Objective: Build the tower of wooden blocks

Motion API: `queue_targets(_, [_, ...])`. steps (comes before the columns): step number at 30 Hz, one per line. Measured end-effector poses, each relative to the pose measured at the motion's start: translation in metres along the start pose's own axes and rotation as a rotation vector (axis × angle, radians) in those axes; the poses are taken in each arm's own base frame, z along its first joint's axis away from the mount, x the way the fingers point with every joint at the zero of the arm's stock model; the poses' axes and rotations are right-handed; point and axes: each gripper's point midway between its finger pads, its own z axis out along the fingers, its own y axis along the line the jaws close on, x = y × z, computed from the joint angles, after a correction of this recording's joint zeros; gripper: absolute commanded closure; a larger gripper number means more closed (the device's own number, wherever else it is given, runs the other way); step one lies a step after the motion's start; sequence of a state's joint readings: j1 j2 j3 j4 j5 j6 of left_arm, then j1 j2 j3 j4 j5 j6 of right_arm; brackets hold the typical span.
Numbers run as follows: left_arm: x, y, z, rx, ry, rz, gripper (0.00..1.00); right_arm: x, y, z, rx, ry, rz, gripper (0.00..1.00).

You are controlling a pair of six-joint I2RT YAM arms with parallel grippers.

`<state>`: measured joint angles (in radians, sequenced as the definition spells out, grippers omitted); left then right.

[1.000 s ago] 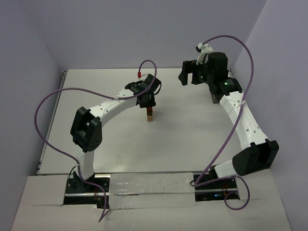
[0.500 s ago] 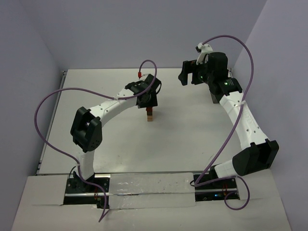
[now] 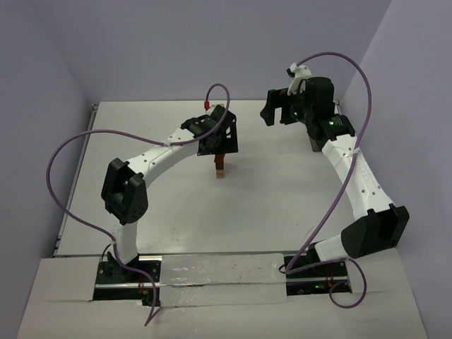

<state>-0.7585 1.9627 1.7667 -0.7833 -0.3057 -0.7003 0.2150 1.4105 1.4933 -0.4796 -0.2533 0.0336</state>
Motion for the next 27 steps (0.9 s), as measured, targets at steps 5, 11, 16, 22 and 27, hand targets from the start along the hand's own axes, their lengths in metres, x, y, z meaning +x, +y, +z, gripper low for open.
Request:
queue_targets(5, [-0.015,-0.006,-0.026,0.079,-0.025,0.021,0.03,0.011,0.004,0.005,-0.025,0.022,0.025,0.00])
queue_targets(11, [-0.019,-0.013,-0.038,0.150,-0.022,0.039,0.01,0.016,0.005,0.010,-0.038,0.040,0.038,0.00])
queue_targets(16, [-0.006,-0.009,-0.025,0.143,0.030,0.049,0.07,0.018,0.005,0.012,-0.041,0.048,0.040,0.00])
queue_targets(22, [0.004,-0.001,-0.002,0.107,0.074,0.059,0.15,0.019,0.005,0.013,-0.044,0.051,0.041,0.00])
queue_targets(27, [0.012,0.002,0.012,0.088,0.101,0.069,0.15,0.021,0.005,0.016,-0.046,0.059,0.045,0.00])
